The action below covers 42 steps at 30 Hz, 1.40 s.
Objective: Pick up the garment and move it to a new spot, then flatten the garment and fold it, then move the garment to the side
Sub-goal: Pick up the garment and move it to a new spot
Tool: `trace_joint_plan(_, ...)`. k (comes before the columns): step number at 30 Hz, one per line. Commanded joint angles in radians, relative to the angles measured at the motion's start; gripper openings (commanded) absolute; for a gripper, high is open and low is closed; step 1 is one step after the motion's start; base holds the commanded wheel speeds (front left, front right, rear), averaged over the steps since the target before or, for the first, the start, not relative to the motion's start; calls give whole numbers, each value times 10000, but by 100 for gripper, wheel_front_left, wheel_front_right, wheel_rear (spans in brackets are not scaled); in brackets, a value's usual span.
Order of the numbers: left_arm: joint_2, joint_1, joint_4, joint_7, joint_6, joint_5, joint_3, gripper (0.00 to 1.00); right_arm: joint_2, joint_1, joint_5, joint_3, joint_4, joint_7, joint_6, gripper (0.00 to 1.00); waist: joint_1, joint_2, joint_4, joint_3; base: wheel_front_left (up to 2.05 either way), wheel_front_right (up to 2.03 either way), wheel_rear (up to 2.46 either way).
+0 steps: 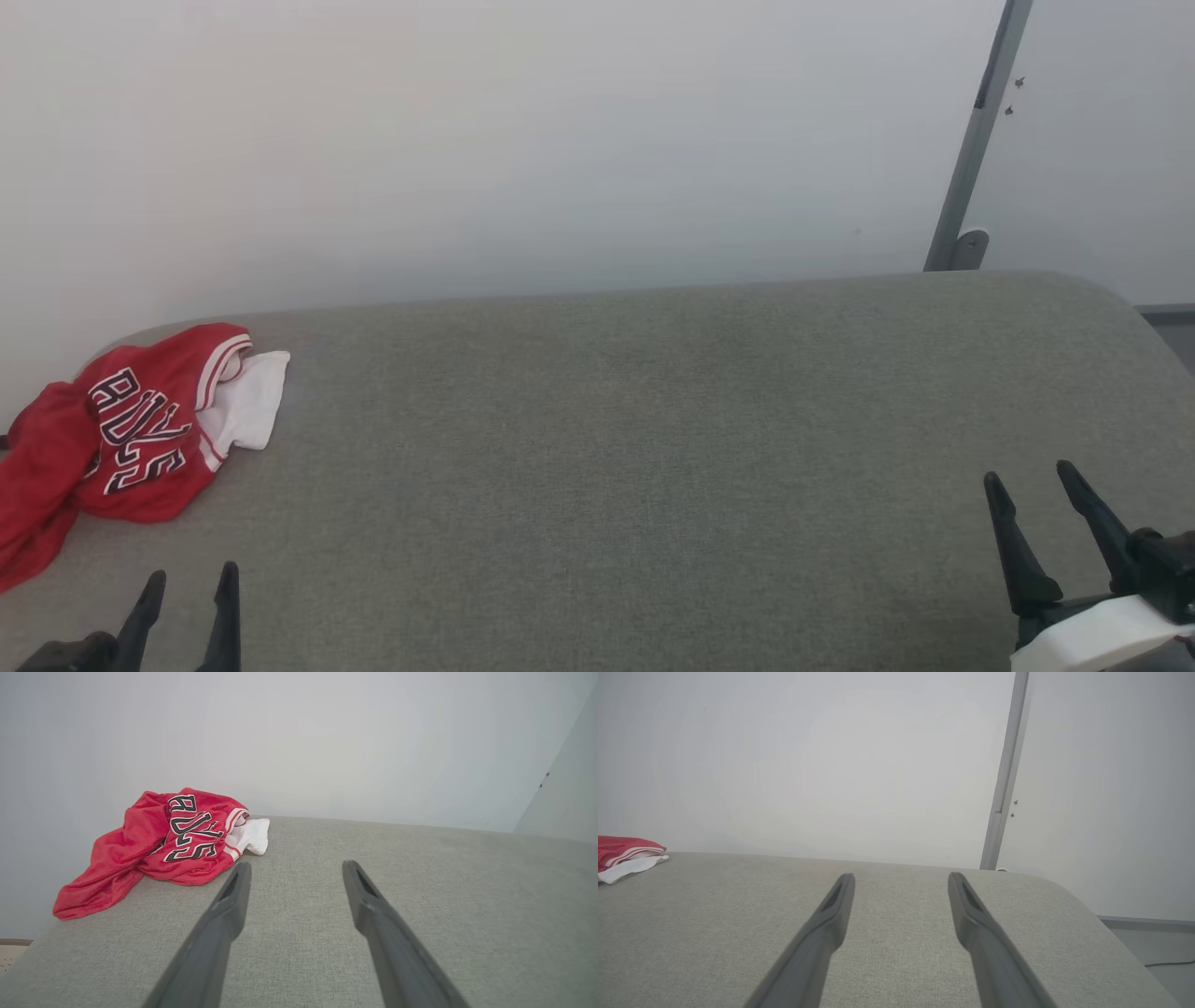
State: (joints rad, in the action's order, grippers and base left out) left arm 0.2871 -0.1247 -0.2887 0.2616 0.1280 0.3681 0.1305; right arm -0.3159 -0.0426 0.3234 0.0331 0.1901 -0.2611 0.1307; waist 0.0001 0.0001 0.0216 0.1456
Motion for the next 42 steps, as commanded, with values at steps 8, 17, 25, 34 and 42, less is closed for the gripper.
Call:
trace_joint_plan(8, 8, 293, -184, 49, 27, 85, 179, 100, 68, 80, -15, 281, -36, -59, 0, 100, -1, -1, -495, 10, 0, 0, 0)
trace_joint_plan(17, 43, 526, -336, 47, -242, -10, 420, 100, 240, 333, 64, 920, 190, -59, -1, 100, -1, -1, -1507, 151, 0, 0, 0)
trace_joint_plan(25, 98, 668, -369, -45, -445, 2, 412, 100, 421, 620, 133, 1464, 373, -58, -1, 100, -1, -1, -2428, 302, 0, 0, 0)
trace_joint_plan(34, 114, 763, -414, -179, -566, 116, 369, 100, 502, 940, 231, 1943, 568, -58, -1, 100, -1, -1, -3062, 341, 0, 0, 0)
trace_joint_plan(42, 87, 843, -381, -202, -639, 230, 329, 100, 444, 1076, 279, 2086, 601, -52, -1, 100, -1, -1, -3177, 245, 0, 0, 0)
